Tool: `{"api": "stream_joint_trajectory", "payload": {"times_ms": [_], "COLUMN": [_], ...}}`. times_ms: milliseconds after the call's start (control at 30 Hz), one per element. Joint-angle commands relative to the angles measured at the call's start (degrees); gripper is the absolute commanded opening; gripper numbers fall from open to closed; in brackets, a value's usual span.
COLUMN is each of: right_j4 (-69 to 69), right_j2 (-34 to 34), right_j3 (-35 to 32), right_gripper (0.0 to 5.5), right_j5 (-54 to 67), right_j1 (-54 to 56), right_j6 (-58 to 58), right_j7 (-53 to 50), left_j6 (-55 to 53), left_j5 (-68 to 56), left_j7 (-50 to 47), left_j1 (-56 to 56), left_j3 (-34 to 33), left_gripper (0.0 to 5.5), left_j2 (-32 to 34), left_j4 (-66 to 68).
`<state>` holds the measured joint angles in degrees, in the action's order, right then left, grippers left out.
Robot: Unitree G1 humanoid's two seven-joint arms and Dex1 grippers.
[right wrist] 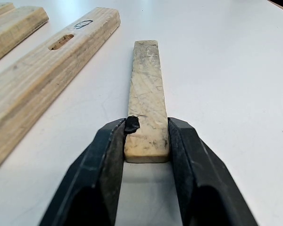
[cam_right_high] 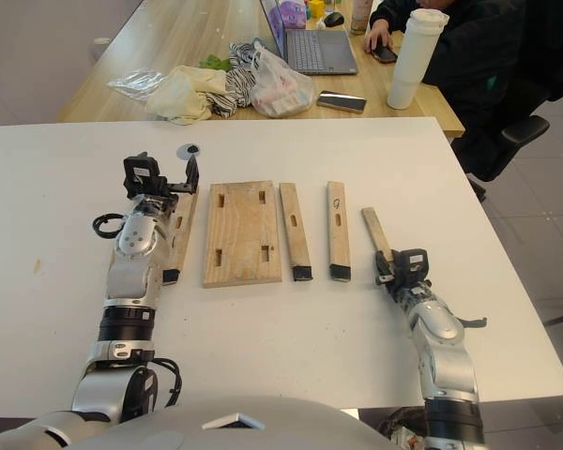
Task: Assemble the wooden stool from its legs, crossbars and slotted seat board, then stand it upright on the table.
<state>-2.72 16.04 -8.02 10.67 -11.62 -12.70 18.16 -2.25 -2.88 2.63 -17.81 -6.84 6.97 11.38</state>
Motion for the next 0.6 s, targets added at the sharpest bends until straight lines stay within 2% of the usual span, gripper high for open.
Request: {"api": "stream_joint_trajectory", "payload": {"times_ms": [33, 100, 267, 367, 467, 600], "right_j4": [1.44, 1.01, 1.45, 4.6, 4.72, 1.4], "right_j2": [-1.11, -1.61, -3.66, -5.94, -8.24, -10.2], "right_j3": [-0.01, -0.73, -1.53, 3.2, 7.13, 12.54], "right_gripper": [1.31, 1.31, 1.31, 1.31, 1.31, 1.31], "right_j5": [-0.04, 0.52, 2.89, 0.84, -0.02, -0.92], "right_j1": [-0.73, 0.11, 10.84, 16.74, 20.29, 21.79], "right_j6": [-1.28, 0.26, 4.83, 8.09, 9.5, 9.15], "right_j7": [-1.01, -1.71, -2.38, -1.78, -1.07, 1.12], "left_j6": [-2.16, -4.71, -10.42, -22.95, -33.62, -40.23], "left_j5": [0.17, -2.17, -11.09, -24.84, -36.12, -42.49], "left_j7": [0.39, 1.47, 13.05, 18.37, 18.32, 13.7], "left_j1": [-1.06, -2.15, -5.68, -9.53, -12.48, -14.1], "left_j3": [1.01, 0.63, 2.1, -0.85, -4.57, -7.7], "left_gripper": [4.82, 4.82, 4.82, 4.82, 4.82, 4.82], "left_j2": [-0.23, -1.26, -1.77, -5.4, -8.34, -11.42], "left_j4": [1.7, 2.07, 0.38, -0.74, -0.94, -0.06]}}
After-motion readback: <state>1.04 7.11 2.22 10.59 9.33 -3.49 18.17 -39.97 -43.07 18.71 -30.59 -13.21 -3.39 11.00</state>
